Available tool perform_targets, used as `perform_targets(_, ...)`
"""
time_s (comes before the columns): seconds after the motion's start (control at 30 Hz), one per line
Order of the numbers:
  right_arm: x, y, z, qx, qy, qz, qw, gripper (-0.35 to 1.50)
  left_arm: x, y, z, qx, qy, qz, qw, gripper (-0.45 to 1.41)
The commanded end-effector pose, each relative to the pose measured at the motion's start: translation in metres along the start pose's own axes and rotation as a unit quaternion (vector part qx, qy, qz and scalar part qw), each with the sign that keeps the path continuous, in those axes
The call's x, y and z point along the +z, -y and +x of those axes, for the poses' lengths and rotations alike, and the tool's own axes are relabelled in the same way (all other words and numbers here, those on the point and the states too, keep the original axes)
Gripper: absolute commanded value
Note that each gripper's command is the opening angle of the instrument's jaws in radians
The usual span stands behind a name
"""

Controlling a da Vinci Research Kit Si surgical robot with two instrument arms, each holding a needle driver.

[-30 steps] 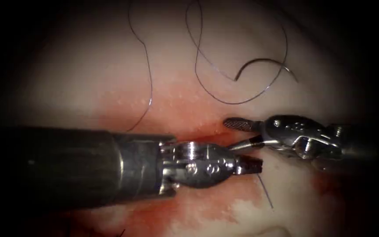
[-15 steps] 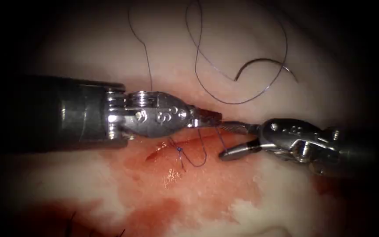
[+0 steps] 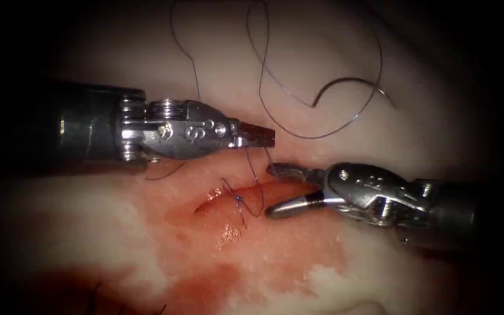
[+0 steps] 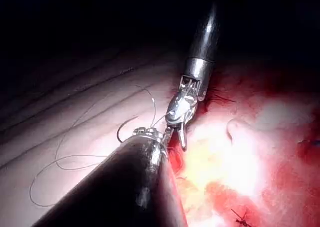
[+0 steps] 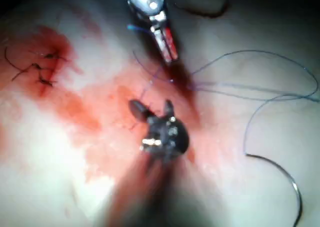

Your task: Wound Closure

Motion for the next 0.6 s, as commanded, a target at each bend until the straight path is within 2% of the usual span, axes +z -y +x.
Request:
perform_targets(0.03,0.0013,0.0001,0.0,-0.001,-0.001,0.006,1.0,1.33,0.0005,0.0004,0.0,0.0,0.001,0.002,1.0,-0.45)
perform_targets(0.3,0.0035,0.0008,-0.0005,0.004,0.001,0.016,1.0,1.35,-0.0004,0.0009,0.0,-0.006,0.003,0.01,1.0,-0.45)
perform_targets(0.6,0.0055,0.0,-0.0003,0.007,0.0,0.008,1.0,1.33,-0.0004,0.0006,0.0004,-0.008,0.004,0.013,1.0,-0.45)
